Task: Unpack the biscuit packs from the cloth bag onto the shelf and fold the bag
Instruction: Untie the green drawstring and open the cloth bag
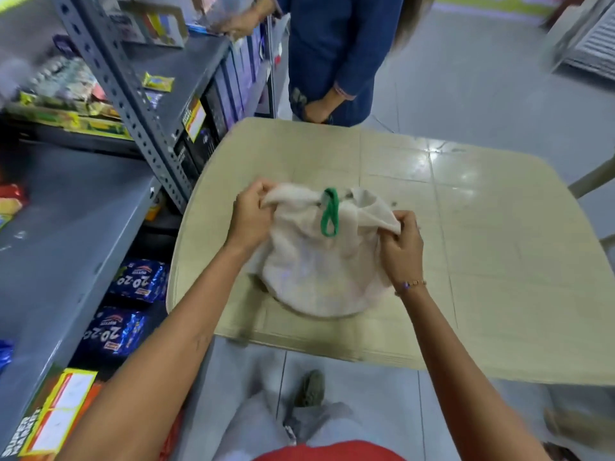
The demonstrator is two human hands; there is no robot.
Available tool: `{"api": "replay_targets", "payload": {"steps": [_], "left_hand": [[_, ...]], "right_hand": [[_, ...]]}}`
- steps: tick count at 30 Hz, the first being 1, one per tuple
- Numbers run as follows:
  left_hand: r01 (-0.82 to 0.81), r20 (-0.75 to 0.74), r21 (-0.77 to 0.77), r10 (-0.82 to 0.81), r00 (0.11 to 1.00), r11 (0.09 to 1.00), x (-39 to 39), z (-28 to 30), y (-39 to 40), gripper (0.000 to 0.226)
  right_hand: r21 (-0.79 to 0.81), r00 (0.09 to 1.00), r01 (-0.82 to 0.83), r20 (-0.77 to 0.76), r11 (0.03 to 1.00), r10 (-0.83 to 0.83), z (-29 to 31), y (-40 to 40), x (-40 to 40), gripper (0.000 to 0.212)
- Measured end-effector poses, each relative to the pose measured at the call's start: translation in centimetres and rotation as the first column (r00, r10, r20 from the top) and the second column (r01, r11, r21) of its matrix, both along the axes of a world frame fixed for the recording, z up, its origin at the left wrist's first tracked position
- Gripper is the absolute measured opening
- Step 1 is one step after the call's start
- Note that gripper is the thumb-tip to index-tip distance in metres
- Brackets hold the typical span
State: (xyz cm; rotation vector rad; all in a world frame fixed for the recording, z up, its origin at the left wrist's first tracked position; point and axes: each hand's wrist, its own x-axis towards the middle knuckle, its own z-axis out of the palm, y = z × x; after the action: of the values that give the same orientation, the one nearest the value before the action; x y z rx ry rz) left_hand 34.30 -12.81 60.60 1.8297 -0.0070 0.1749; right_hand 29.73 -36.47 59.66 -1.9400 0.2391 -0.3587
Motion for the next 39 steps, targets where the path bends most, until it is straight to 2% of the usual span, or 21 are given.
{"api": "replay_targets", "payload": {"steps": [2, 4, 6, 8, 10, 12, 14, 16, 18, 20, 22, 24, 27, 29, 32, 34, 37, 39], "left_hand": [[0.09, -0.074, 0.072, -0.085, 0.994, 0.993, -1.6, -2.6, 0.9, 0.013], [0.159, -0.153, 0.1, -0.142, 0.978, 0.982, -2.5, -4.8, 1.7, 0.014], [0.19, -0.185, 0.116, -0.167, 0.968, 0.975, -3.0, -6.2, 2.1, 0.021], [0.193, -0.205, 0.129, -0.164, 0.965, 0.973, -2.7, -6.6, 2.1, 0.022], [0.194, -0.243, 0.144, -0.155, 0.958, 0.97, -1.9, -6.1, 1.9, 0.022], [0.242, -0.304, 0.173, -0.182, 0.935, 0.955, -0.9, -5.5, 1.7, 0.022], [0.33, -0.39, 0.191, -0.237, 0.89, 0.924, 0.1, -4.7, 1.4, 0.028], [0.357, -0.426, 0.17, -0.258, 0.867, 0.918, 0.5, -3.4, 0.8, 0.037], [0.299, -0.325, 0.162, -0.235, 0.916, 0.941, 0.6, -1.6, -0.4, 0.045], [0.274, -0.151, 0.165, -0.251, 0.956, 0.947, 0.2, -0.1, -2.2, 0.041], [0.307, 0.011, 0.209, -0.317, 0.948, 0.928, -0.1, 0.5, -4.0, 0.033], [0.392, 0.054, 0.268, -0.42, 0.906, 0.88, -0.2, 0.4, -5.3, 0.03], [0.535, -0.051, 0.314, -0.549, 0.834, 0.784, -0.2, 0.0, -5.8, 0.026], [0.551, -0.077, 0.323, -0.559, 0.826, 0.77, -0.2, -0.3, -5.3, 0.026], [0.55, -0.121, 0.371, -0.549, 0.827, 0.748, -0.1, -0.7, -4.4, 0.028], [0.612, -0.213, 0.327, -0.575, 0.79, 0.72, -0.3, -0.8, -4.0, 0.028], [0.595, -0.209, 0.249, -0.558, 0.803, 0.764, -0.8, -1.0, -3.8, 0.018], [0.508, -0.112, 0.206, -0.496, 0.861, 0.836, -1.1, -1.3, -3.6, 0.017]], "right_hand": [[-0.026, 0.975, -0.127, -0.184, 0.992, 0.12, -1.5, -1.8, -0.8, 0.016], [-0.018, 0.867, -0.306, -0.419, 0.952, 0.271, -2.4, -3.3, -1.5, 0.027], [0.062, 0.781, -0.39, -0.506, 0.919, 0.366, -2.4, -3.9, -1.9, 0.037], [0.043, 0.831, -0.378, -0.424, 0.925, 0.36, -1.7, -3.1, -2.0, 0.039], [-0.019, 0.92, -0.323, -0.241, 0.946, 0.309, -0.9, -1.2, -1.6, 0.042], [-0.137, 0.945, -0.316, -0.134, 0.939, 0.299, -0.7, 1.0, -1.0, 0.035], [-0.314, 0.943, -0.324, -0.182, 0.892, 0.279, -1.6, 2.6, -0.2, 0.028], [-0.391, 0.925, -0.329, -0.319, 0.86, 0.208, -2.6, 3.4, 0.2, 0.029], [-0.411, 0.915, -0.309, -0.374, 0.858, 0.15, -3.2, 3.5, 0.2, 0.032], [-0.413, 0.919, -0.276, -0.377, 0.868, 0.113, -3.2, 3.5, 0.1, 0.027], [-0.409, 0.935, -0.24, -0.342, 0.88, 0.096, -2.9, 3.5, -0.1, 0.017], [-0.421, 0.962, -0.206, -0.25, 0.883, 0.105, -2.3, 3.3, -0.3, 0.014], [-0.406, 0.981, -0.19, -0.108, 0.894, 0.16, -1.6, 2.7, -0.5, 0.009], [-0.382, 0.981, -0.194, -0.046, 0.904, 0.191, -1.2, 2.2, -0.7, 0.008], [-0.2, 0.98, -0.201, -0.057, 0.959, 0.193, -0.7, 1.7, -0.9, 0.011], [-0.087, 0.982, -0.183, -0.06, 0.979, 0.178, -0.6, 1.8, -1.2, 0.014], [0.04, 0.978, -0.2, -0.046, 0.979, 0.201, -0.9, 1.3, -1.8, 0.01], [0.072, 0.931, -0.323, -0.152, 0.943, 0.331, -1.0, 0.3, -2.0, 0.007]]}}
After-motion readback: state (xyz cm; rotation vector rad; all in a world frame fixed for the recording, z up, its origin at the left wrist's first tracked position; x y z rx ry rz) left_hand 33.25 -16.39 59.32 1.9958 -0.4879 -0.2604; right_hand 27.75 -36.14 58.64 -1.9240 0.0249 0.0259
